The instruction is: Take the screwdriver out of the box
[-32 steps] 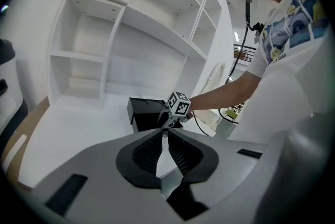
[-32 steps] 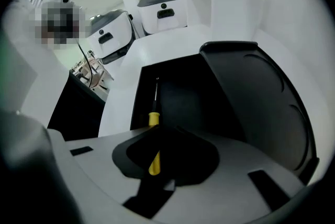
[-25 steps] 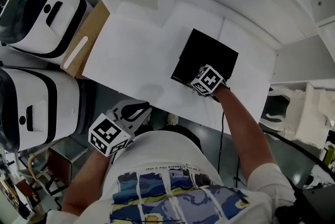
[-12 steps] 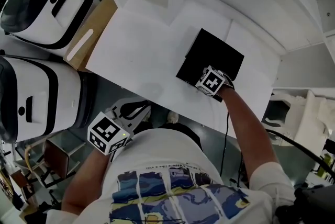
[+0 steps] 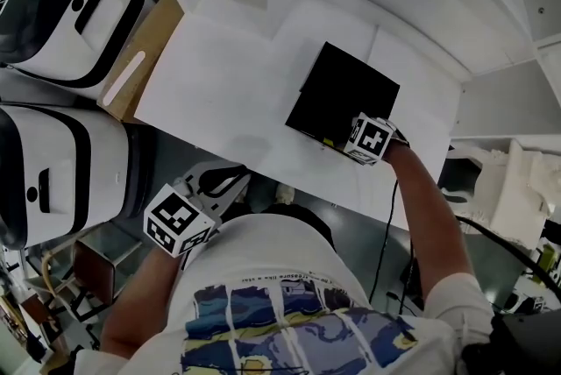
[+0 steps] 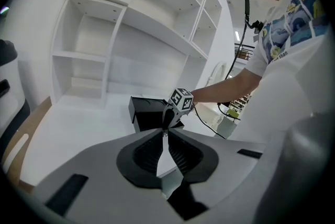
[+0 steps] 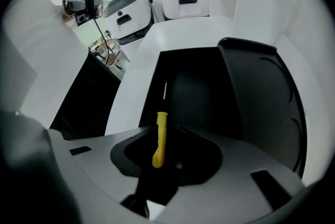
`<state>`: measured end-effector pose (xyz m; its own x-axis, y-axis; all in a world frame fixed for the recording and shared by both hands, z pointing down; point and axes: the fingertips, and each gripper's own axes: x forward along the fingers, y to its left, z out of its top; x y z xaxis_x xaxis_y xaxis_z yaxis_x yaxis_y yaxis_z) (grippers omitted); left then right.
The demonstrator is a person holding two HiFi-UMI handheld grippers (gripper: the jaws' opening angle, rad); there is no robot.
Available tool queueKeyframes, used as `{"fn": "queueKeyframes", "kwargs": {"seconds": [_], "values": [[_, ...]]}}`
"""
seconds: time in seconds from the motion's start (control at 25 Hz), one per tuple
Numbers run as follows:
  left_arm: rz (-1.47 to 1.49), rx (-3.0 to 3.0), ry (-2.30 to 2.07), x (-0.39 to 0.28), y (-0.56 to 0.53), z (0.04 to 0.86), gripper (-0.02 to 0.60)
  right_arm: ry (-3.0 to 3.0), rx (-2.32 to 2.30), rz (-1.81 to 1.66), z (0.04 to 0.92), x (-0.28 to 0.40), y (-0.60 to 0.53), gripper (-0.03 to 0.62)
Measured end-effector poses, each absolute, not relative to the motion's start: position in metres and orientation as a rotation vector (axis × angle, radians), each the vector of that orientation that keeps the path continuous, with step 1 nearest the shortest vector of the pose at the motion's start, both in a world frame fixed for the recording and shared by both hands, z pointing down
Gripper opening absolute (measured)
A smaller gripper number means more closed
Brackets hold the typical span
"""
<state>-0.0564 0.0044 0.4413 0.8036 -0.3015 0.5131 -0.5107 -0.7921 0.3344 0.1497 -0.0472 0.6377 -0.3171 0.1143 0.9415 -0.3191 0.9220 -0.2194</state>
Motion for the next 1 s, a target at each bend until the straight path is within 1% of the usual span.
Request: {"fn": "queueKeyframes", "kwargs": {"seconds": [0.04, 0.08, 0.12, 0.4, 0.6, 0.72, 0.84, 0.92, 1.0], "values": [[0.612, 2.528, -0.600, -0.055, 0.004, 0.441, 0.035, -1.837, 0.115, 0.428, 0.639, 0.152, -0.042, 0.129], [0.616, 2.532, -0.595, -0.054, 0.004, 0.440, 0.035, -1.825, 0.086, 0.408, 0.640, 0.155, -0.038, 0.112], [0.620, 2.535, -0.591, -0.054, 0.005, 0.440, 0.035, -1.809, 0.060, 0.381, 0.642, 0.157, -0.035, 0.114], [0.634, 2.532, -0.599, -0.055, 0.006, 0.442, 0.035, -1.723, -0.042, 0.245, 0.650, 0.167, -0.028, 0.151], [0.629, 2.527, -0.613, -0.056, 0.005, 0.442, 0.035, -1.796, 0.132, 0.234, 0.647, 0.153, -0.046, 0.204], [0.628, 2.527, -0.613, -0.056, 0.006, 0.442, 0.035, -1.821, 0.244, 0.222, 0.644, 0.148, -0.059, 0.218], [0.627, 2.530, -0.609, -0.056, 0.006, 0.442, 0.035, -1.821, 0.297, 0.162, 0.642, 0.146, -0.067, 0.208], [0.626, 2.532, -0.604, -0.054, 0.007, 0.442, 0.035, -1.819, 0.276, 0.137, 0.642, 0.145, -0.066, 0.187], [0.626, 2.532, -0.601, -0.053, 0.007, 0.442, 0.035, -1.826, 0.219, 0.158, 0.642, 0.144, -0.058, 0.181]]}}
